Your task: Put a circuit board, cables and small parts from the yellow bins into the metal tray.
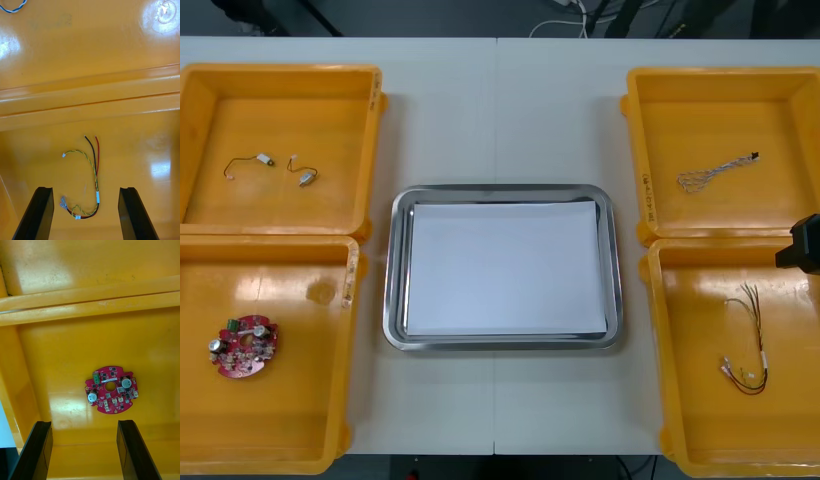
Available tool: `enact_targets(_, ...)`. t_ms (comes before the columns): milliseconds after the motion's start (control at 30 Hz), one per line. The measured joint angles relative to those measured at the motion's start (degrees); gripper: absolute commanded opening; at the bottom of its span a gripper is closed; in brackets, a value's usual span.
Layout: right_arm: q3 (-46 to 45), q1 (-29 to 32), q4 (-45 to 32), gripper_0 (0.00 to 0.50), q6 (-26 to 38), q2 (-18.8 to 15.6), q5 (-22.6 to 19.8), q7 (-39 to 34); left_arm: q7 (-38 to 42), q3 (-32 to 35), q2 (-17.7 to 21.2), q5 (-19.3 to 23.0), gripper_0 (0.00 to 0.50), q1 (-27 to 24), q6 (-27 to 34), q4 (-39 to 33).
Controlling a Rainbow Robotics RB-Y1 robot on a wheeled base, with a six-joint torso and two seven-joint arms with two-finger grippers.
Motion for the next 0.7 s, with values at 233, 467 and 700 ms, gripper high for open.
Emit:
enact_targets(233, 0.0, 0.0, 0.0, 0.5, 0.0, 0.0, 0.0, 0.0, 0.0, 0.0, 0.0, 0.0, 0.5, 0.0, 0.0, 0.0)
enact_targets(467, 0.0, 0.0, 0.0, 0.5, 0.0, 0.0, 0.0, 0.0, 0.0, 0.0, 0.0, 0.0, 0.5, 0.0, 0.0, 0.0)
enact_targets(700, 0.0, 0.0, 0.0, 0.5, 0.0, 0.0, 0.0, 0.0, 0.0, 0.0, 0.0, 0.0, 0.5, 0.0, 0.0, 0.0)
